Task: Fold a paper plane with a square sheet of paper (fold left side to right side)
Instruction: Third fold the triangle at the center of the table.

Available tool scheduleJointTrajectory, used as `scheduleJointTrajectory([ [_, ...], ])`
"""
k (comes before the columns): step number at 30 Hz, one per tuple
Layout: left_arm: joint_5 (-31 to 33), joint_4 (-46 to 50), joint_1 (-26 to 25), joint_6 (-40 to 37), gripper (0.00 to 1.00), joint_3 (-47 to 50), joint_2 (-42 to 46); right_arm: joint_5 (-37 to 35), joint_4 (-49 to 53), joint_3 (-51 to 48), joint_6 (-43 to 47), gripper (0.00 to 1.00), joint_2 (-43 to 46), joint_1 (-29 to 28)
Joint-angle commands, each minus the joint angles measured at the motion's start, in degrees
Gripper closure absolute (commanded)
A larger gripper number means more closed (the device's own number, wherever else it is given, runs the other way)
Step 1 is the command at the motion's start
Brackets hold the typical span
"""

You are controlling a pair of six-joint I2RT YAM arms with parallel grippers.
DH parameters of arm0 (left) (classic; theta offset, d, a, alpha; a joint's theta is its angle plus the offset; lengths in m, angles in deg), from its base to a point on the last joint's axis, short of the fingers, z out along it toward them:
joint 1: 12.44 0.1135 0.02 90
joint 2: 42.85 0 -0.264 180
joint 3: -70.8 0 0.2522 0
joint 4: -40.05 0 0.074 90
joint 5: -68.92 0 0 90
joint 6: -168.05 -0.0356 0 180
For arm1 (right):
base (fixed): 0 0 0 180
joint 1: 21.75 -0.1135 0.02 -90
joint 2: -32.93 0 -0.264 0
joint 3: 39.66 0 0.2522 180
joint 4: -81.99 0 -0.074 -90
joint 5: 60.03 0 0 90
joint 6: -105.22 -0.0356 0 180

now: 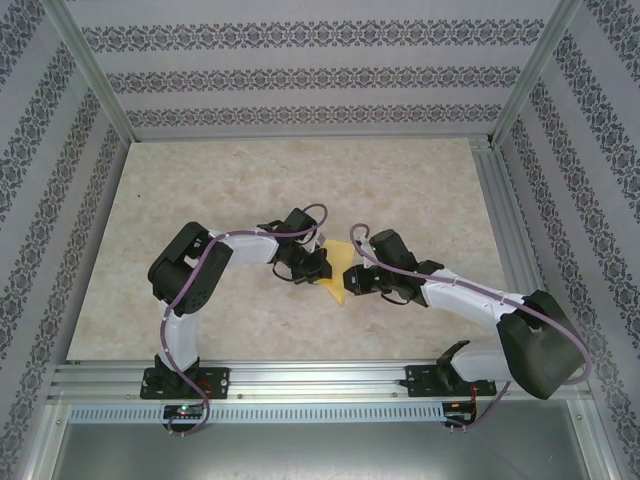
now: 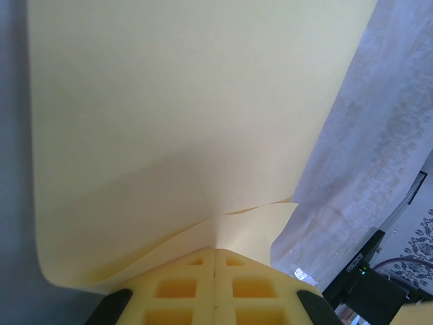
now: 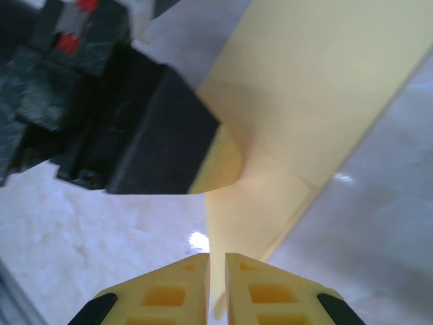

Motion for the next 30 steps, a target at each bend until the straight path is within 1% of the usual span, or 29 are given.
scheduleJointTrajectory([
  [1, 3.0, 0.4, -0.4, -1.5, 0.93, 1.3, -1.7, 5.8, -6.4, -1.1, -4.7, 0.87, -2.1, -1.5],
  [6, 3.1, 0.3, -0.4, -1.5, 0.94, 1.2, -1.8, 6.7, -5.6, 0.8, -3.7, 0.87, -7.5, -3.3],
  [13, 3.2, 0.7, -0.4, -1.6, 0.94, 1.1, -1.8, 6.1, -5.0, 1.4, -3.8, 0.89, -12.7, -3.6],
  [18, 3.2, 0.8, -0.4, -1.7, 0.94, 0.8, -1.8, 4.5, -2.7, 1.5, -3.6, 0.89, -13.2, -3.5],
  [21, 3.2, 0.9, -0.4, -1.6, 0.94, 0.7, -1.8, 5.0, -1.7, 1.2, -3.4, 0.90, -13.6, -3.7],
  [25, 3.2, 1.1, -0.4, -1.8, 0.94, 0.6, -1.8, 6.1, -1.0, -0.4, -3.7, 0.91, -13.8, -4.1],
  [30, 3.3, 1.6, -0.4, -2.1, 0.94, 0.1, -1.8, 4.9, 0.3, -3.2, -4.2, 0.91, -13.3, -4.1],
])
